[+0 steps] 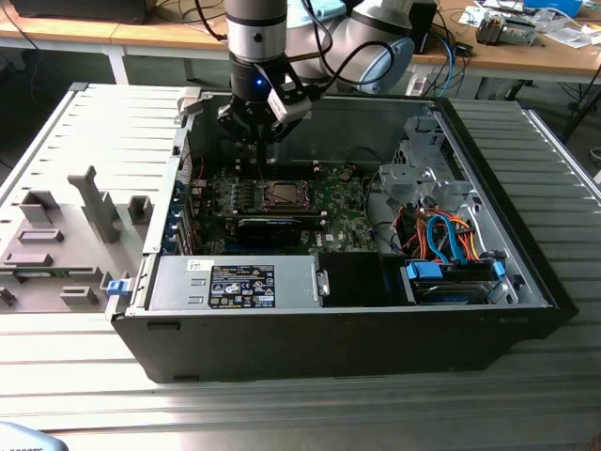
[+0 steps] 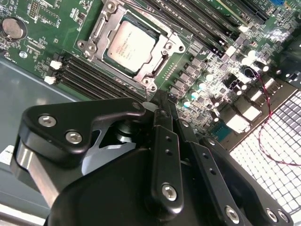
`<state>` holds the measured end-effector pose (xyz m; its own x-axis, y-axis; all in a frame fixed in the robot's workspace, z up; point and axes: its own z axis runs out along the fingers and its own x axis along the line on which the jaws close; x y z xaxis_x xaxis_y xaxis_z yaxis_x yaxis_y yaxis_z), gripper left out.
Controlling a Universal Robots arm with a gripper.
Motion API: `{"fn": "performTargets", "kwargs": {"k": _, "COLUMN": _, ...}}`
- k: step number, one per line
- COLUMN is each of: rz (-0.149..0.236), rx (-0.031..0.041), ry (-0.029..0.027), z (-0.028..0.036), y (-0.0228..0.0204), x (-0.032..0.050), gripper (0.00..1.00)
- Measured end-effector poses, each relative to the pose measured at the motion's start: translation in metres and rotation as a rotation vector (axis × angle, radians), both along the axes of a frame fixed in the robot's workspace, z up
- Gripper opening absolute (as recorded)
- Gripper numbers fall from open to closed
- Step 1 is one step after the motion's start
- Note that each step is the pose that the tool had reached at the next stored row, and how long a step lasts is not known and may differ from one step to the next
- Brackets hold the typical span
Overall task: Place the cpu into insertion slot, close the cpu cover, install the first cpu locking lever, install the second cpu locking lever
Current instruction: 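Install the first cpu locking lever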
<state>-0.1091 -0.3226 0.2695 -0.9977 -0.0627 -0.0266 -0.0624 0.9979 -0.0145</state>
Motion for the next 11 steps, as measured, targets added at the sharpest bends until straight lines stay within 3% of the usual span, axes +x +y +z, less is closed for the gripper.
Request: {"fn": "performTargets", "kwargs": {"k": 11, "rz": 0.0, "rx": -0.0001, "ry": 0.0, "z": 0.0, "y": 0.0, "x": -0.0062, "gripper": 0.11}}
